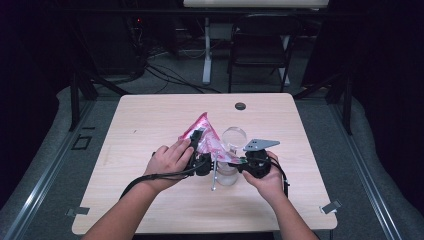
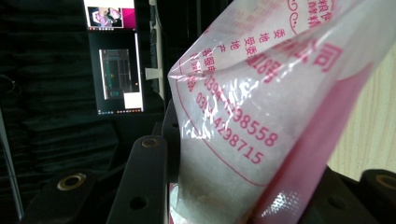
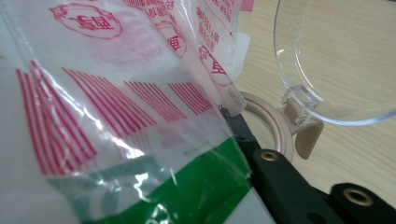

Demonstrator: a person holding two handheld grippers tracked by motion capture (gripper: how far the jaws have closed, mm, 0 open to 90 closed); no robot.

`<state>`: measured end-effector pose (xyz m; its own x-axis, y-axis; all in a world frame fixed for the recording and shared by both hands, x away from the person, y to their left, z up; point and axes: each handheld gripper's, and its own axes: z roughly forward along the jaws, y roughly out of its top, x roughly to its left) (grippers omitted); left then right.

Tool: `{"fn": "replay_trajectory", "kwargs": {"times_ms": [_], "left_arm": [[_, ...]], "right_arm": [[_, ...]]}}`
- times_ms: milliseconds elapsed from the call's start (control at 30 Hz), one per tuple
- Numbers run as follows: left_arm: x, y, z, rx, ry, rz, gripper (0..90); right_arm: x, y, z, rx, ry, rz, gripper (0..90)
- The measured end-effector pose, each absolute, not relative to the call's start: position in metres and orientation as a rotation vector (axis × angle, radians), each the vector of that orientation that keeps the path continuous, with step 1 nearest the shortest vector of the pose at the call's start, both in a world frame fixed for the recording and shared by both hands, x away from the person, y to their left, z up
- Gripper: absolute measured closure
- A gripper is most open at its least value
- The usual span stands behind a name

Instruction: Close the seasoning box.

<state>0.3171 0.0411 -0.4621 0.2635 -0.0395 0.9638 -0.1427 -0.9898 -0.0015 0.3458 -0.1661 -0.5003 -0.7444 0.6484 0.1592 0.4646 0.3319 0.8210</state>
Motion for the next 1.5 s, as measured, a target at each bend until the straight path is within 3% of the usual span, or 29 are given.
{"fn": "replay_trajectory", "kwargs": {"times_ms": [133,500,1500], "left_arm": [[0.3174,0.0408,-0.4620,2.430,-0.186,1.849,68.3],[0.3166,0.0396,-0.4621,2.428,-0.203,1.859,68.4],[0.3183,0.0404,-0.4603,2.446,-0.185,1.862,69.2]], "right_arm": [[0.3456,-0.1662,-0.4995,1.001,2.400,1.378,80.1],[0.3453,-0.1667,-0.4993,1.004,2.396,1.378,89.3],[0.3435,-0.1631,-0.4975,0.991,2.427,1.360,90.0]]}}
